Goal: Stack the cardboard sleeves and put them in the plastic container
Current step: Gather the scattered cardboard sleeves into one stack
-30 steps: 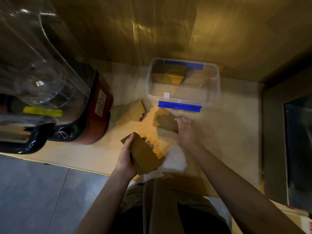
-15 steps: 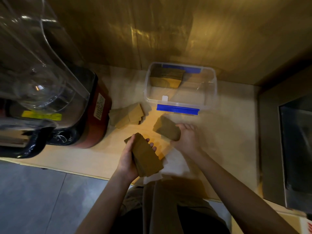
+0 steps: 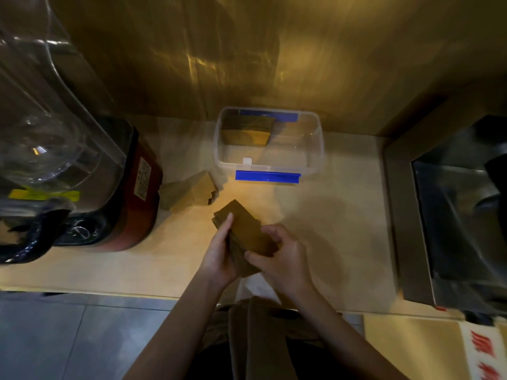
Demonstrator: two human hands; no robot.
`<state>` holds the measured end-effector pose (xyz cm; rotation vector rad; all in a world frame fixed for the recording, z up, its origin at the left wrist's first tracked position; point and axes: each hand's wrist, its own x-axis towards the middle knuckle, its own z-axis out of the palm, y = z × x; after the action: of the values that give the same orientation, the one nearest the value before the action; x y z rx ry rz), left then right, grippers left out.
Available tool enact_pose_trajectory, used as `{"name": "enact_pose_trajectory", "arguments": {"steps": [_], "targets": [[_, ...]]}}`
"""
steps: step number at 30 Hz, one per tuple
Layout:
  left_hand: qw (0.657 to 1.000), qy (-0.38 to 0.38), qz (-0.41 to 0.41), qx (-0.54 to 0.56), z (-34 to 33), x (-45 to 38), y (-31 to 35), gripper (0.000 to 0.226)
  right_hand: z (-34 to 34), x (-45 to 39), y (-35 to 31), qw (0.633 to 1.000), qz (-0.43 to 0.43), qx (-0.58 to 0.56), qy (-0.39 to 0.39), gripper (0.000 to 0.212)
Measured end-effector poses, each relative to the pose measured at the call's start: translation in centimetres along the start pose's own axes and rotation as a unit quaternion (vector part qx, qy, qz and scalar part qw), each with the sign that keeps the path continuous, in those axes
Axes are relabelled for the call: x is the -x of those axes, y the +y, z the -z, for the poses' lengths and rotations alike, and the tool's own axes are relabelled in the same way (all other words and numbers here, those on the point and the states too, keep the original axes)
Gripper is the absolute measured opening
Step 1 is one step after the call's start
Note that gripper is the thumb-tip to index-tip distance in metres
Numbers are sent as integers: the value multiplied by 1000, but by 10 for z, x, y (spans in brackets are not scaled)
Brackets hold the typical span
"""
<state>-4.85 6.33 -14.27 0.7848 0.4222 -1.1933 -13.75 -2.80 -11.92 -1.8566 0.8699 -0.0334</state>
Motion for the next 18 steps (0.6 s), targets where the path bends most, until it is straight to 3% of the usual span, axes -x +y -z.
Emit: {"name": "enact_pose_trajectory", "arguments": {"steps": [5, 7, 9, 11, 13, 15, 18], "targets": [[1000, 7, -13, -11, -13, 1, -5, 20, -1, 7, 8, 999, 36, 37, 1, 52], [999, 36, -32, 6, -17, 0, -5, 22, 2, 6, 10, 998, -22, -52, 21, 49], [995, 79, -64, 20, -25, 0, -5, 20, 5, 3, 14, 956, -160, -244, 18, 34], [991, 96, -93, -1, -31, 0, -6, 18, 7, 0, 18, 853, -301, -419, -78, 30], [985, 109, -120, -65, -32, -1, -10, 20, 9, 2, 20, 780, -348, -493, -169, 38], [974, 112, -136, -139, -30, 1, -11, 36, 12, 2, 23, 768, -328, -517, -190, 49], [964, 96, -142, -202, -24, 3, -5, 43, 18, -3, 30, 796, -291, -498, -185, 47]]}}
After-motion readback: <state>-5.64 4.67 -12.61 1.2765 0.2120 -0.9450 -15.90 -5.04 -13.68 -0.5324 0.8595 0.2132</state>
